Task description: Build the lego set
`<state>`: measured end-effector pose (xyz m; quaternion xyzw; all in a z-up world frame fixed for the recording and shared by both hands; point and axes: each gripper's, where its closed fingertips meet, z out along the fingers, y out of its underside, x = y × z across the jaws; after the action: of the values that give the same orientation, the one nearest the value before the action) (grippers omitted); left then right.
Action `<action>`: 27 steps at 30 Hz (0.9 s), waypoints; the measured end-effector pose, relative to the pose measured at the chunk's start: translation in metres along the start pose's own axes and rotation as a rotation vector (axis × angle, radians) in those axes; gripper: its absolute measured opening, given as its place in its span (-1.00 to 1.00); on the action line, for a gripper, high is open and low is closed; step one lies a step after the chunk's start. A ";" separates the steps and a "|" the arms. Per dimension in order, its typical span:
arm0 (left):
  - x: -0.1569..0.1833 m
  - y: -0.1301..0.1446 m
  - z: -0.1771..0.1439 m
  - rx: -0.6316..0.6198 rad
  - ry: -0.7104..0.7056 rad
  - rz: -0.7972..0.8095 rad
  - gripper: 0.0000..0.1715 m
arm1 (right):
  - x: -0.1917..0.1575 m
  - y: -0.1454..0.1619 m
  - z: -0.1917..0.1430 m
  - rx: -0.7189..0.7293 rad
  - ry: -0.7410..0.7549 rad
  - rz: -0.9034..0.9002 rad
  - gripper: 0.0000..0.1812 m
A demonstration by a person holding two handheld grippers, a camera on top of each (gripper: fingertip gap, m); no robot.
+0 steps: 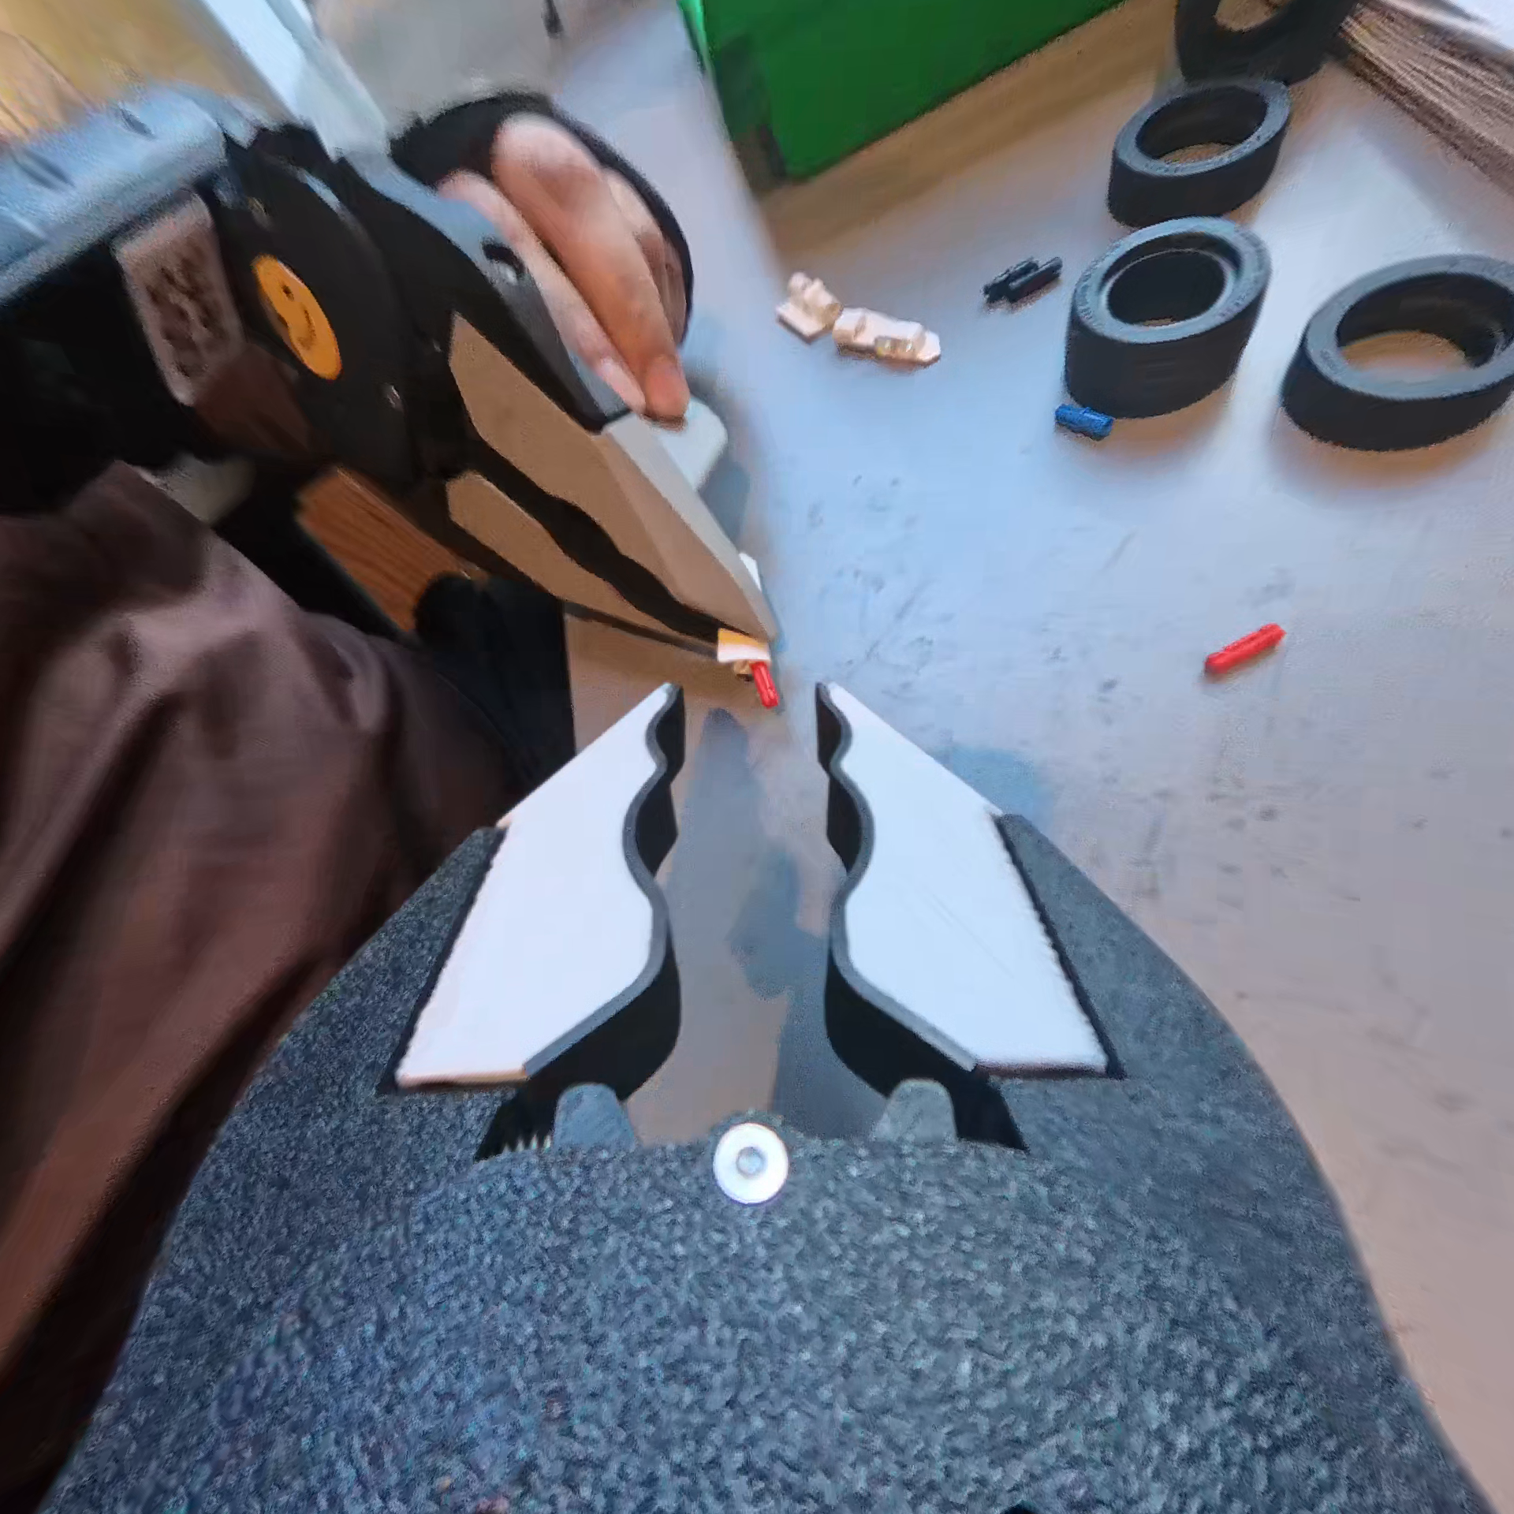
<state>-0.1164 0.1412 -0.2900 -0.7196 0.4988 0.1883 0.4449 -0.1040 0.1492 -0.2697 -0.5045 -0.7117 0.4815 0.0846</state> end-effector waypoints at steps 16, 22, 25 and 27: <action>-0.043 -0.004 -0.007 0.086 -0.024 -0.469 -1.00 | 0.011 -0.031 -0.010 0.092 0.330 -0.278 -0.66; -0.069 -0.023 -0.019 0.388 0.363 -1.322 -1.00 | 0.014 -0.054 -0.031 0.163 0.548 -0.459 -0.58; -0.053 -0.023 -0.010 0.373 0.481 -1.455 -1.00 | 0.013 -0.053 -0.022 0.140 0.547 -0.496 -0.59; -0.045 -0.019 -0.002 0.348 0.534 -1.548 -1.00 | 0.017 -0.044 -0.014 0.098 0.537 -0.501 -0.67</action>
<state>-0.1190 0.1660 -0.2480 -0.8003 -0.0259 -0.4271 0.4201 -0.1317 0.1702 -0.2350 -0.4185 -0.7417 0.3296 0.4076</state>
